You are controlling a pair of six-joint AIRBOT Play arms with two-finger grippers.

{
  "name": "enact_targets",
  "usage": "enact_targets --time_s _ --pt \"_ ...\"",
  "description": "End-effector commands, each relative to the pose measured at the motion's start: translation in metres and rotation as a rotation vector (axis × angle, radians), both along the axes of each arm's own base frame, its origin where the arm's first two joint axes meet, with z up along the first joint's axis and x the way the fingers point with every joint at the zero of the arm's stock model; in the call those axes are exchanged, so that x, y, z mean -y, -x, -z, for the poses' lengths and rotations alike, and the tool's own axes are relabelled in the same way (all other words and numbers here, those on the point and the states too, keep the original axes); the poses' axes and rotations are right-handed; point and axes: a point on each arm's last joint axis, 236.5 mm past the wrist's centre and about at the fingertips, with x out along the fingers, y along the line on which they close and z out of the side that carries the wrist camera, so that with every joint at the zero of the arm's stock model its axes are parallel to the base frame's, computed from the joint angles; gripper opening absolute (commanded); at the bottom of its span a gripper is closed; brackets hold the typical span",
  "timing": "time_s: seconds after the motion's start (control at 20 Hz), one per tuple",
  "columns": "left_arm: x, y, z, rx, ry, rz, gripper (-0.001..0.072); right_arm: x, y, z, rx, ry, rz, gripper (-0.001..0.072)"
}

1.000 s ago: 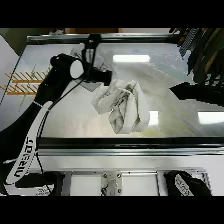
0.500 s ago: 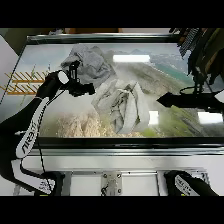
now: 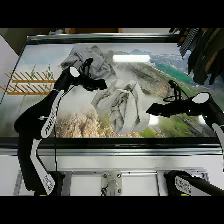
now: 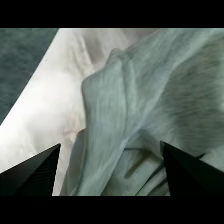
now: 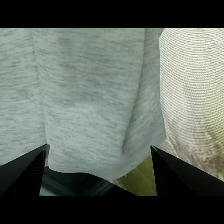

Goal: Fold the clothes and pants, and hang the long-sleeved shirts on hangers.

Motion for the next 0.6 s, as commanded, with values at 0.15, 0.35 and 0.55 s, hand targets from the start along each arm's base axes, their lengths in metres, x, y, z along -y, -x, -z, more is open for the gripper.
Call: enact_targets --time_s 0.15,0.35,0.55 --pt "0.045 -0.002 -0.002 -0.013 0.058 0.083 0.0103 -0.001 -0.004 0.003 0.004 -0.002 0.007 0.0704" --pt "0.031 -0.045 -0.113 0.245 0.116 0.028 0.0014 0.018 -0.026 -0.034 0.109 0.027 0.035 0.0703" --pt "-0.013 -0.044 -0.366 0.837 0.28 -0.138 0.0014 0.044 -0.055 -0.119 0.335 0.071 0.086 0.0703"
